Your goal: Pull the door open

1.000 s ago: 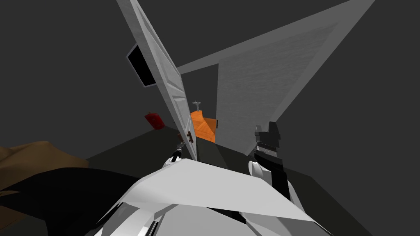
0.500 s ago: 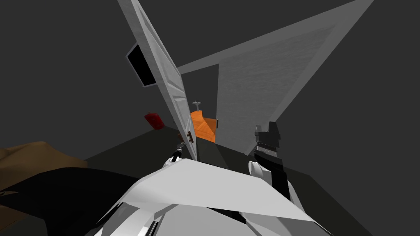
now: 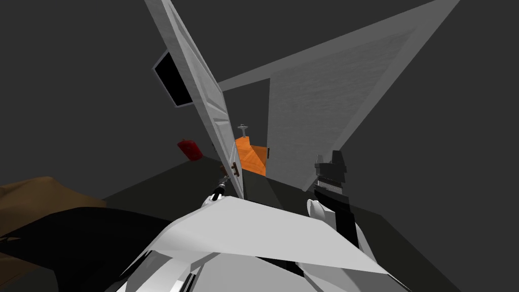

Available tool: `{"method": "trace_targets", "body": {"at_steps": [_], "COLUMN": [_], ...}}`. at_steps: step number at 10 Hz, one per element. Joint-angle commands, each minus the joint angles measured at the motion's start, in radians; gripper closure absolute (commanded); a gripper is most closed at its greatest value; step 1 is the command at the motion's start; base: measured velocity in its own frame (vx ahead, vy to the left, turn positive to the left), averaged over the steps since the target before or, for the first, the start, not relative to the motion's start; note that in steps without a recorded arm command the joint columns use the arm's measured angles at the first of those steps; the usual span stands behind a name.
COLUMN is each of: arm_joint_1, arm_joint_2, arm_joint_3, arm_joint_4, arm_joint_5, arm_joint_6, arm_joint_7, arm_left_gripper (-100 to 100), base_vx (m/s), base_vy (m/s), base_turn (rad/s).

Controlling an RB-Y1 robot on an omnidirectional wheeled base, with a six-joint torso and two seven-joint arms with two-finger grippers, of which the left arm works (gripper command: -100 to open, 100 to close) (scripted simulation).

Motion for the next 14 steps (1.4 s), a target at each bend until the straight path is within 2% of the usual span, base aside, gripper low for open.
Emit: {"method": "trace_targets", "body": {"at_steps": [1,3,4,5,6,7,8,9,11,12,13,14], "arm_joint_1": [-0.050,-0.056,-0.056,-0.056,-0.056,-0.056,-0.056,-0.056,-0.056,-0.056,-0.038,-0.038], "arm_joint_2": [0.027,0.028,0.028,0.028,0.028,0.028,0.028,0.028,0.028,0.028,0.027,0.028], "arm_joint_3": [0.009,0.001,0.001,0.001,0.001,0.001,0.001,0.001,0.001,0.001,-0.014,-0.018], "arm_joint_4": [0.048,0.048,0.080,0.051,0.077,0.048,0.048,0.096,0.048,0.076,0.096,0.096], "arm_joint_5": [0.005,0.002,0.002,0.002,0.002,0.002,0.002,0.002,0.002,0.002,-0.002,-0.003], "arm_joint_6": [-0.026,-0.035,-0.035,-0.035,-0.035,-0.035,-0.035,-0.035,-0.035,-0.035,-0.076,-0.079], "arm_joint_7": [-0.016,-0.014,-0.014,-0.014,-0.014,-0.014,-0.014,-0.014,-0.014,-0.014,-0.014,-0.013], "arm_left_gripper": [-100,-100,-100,-100,-100,-100,-100,-100,-100,-100,-100,-100], "base_vx": [-0.008,-0.022,-0.001,-0.009,0.000,0.000,-0.001,0.014,-0.013,-0.011,-0.099,-0.137], "base_vy": [0.023,0.025,0.031,0.010,0.000,0.000,0.000,0.014,0.003,0.002,0.069,0.124], "base_turn": [-0.007,-0.038,-0.050,0.001,0.000,0.000,0.031,-0.008,0.005,-0.008,-0.057,-0.109]}}
